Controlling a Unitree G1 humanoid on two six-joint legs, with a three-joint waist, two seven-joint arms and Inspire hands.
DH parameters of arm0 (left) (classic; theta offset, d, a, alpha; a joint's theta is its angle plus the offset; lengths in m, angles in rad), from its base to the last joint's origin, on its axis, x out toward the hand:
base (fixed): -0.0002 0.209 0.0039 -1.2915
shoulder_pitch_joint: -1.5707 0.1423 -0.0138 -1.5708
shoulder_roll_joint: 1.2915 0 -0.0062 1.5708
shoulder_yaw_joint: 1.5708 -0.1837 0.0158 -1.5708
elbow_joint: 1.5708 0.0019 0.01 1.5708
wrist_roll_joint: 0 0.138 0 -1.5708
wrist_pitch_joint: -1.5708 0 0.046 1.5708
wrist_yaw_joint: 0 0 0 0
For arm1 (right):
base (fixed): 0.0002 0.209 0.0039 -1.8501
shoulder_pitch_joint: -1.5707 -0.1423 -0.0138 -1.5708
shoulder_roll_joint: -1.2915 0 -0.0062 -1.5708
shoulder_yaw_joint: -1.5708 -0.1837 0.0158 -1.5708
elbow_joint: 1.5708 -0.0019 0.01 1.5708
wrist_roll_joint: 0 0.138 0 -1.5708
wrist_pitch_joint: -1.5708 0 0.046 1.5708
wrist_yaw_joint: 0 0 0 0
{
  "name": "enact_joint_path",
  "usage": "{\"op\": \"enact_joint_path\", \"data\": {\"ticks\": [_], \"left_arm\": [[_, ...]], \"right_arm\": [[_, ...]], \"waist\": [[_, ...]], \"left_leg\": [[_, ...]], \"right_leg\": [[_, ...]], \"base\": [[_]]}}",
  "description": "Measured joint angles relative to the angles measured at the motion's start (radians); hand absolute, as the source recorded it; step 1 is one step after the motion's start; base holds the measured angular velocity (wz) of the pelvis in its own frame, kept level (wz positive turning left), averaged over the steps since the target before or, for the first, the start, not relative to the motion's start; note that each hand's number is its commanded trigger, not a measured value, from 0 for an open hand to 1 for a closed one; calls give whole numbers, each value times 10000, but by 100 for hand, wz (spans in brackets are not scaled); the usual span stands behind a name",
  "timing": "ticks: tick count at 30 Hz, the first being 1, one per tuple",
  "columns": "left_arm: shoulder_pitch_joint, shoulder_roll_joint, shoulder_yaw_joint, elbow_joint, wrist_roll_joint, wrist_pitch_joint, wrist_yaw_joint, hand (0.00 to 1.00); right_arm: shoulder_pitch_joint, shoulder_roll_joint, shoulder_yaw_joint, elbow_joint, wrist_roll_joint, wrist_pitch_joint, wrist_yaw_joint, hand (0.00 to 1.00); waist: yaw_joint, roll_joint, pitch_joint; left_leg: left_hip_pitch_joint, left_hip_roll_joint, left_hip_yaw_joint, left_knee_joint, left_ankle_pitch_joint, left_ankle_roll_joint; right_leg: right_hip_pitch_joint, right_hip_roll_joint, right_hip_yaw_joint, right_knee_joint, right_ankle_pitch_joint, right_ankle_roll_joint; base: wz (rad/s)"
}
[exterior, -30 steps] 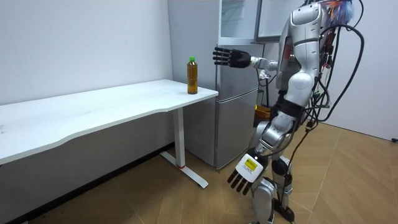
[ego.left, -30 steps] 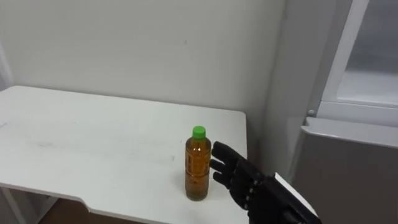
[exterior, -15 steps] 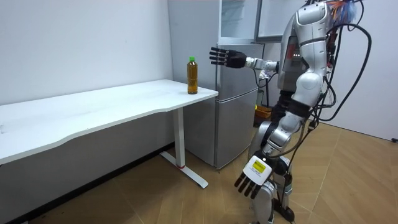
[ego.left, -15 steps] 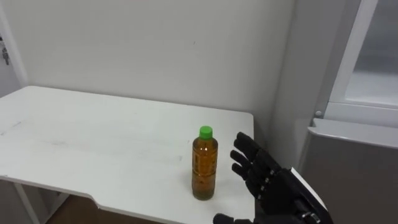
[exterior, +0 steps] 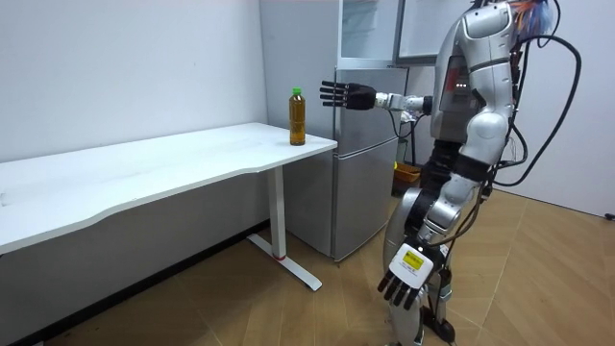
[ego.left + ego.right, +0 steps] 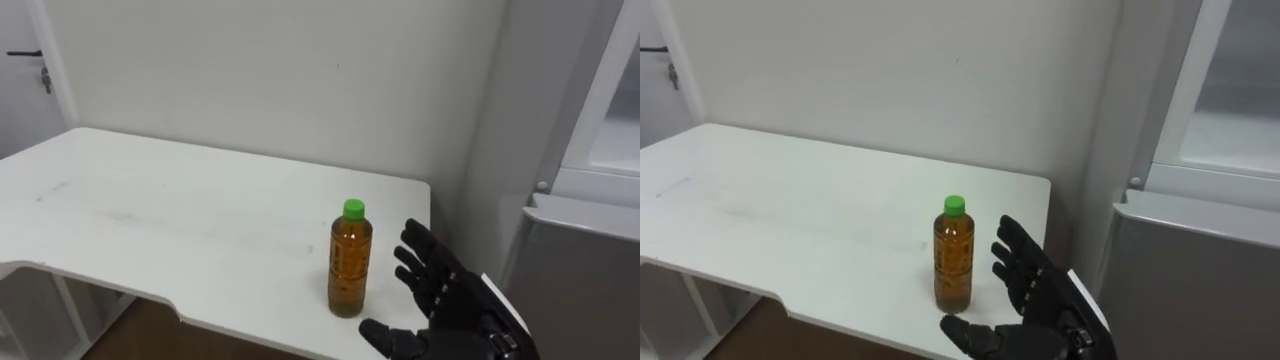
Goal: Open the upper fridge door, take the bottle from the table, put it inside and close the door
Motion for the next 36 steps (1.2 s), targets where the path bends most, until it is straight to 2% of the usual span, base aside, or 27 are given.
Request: {"op": "enact_joint_path", "data": {"ticks": [7, 17, 24, 28, 32, 36], "left_arm": [[21, -24, -10, -305, -3, 12, 50, 0], [45, -66, -228, -406, -5, 277, 452, 0], [126, -32, -309, -394, -56, 275, 397, 0], [131, -35, -310, -389, -94, 263, 385, 0], [169, -43, -303, -391, -82, 269, 210, 0], [242, -96, -297, -398, -45, 283, 176, 0]], "right_arm": [[-51, -25, 353, 111, -79, 0, -551, 0], [-106, -48, 381, 542, -420, 3, -1269, 0], [-998, -58, 798, 1224, -830, -9, -2103, 0], [-1513, -62, 1144, 1665, -840, -219, -2647, 0], [-1651, -75, 1141, 1777, -903, -257, -3079, 0], [-1652, -74, 1142, 2122, -889, -380, -3253, 0]], "waist": [[86, 17, 9], [197, -20, 28], [269, -114, 68], [525, -109, 98], [746, -61, 145], [769, -48, 144]], "left_leg": [[-74, -16, -27, 4, 0, 0], [-94, -77, -201, -10, 4, 7], [-105, -95, -324, -2, 16, 6], [48, -110, -369, -36, 16, 6], [39, -123, -437, -33, 16, 6], [3, -132, -504, -17, 20, 5]], "right_leg": [[-4, -12, -26, 0, 0, 0], [22, -53, -221, -6, -12, 18], [62, -52, -336, -28, -13, 20], [208, -51, -321, -38, -13, 20], [251, -51, -397, -50, -13, 21], [288, -52, -454, -49, -13, 21]], "base": [[0], [5], [5], [3], [5], [5]]}}
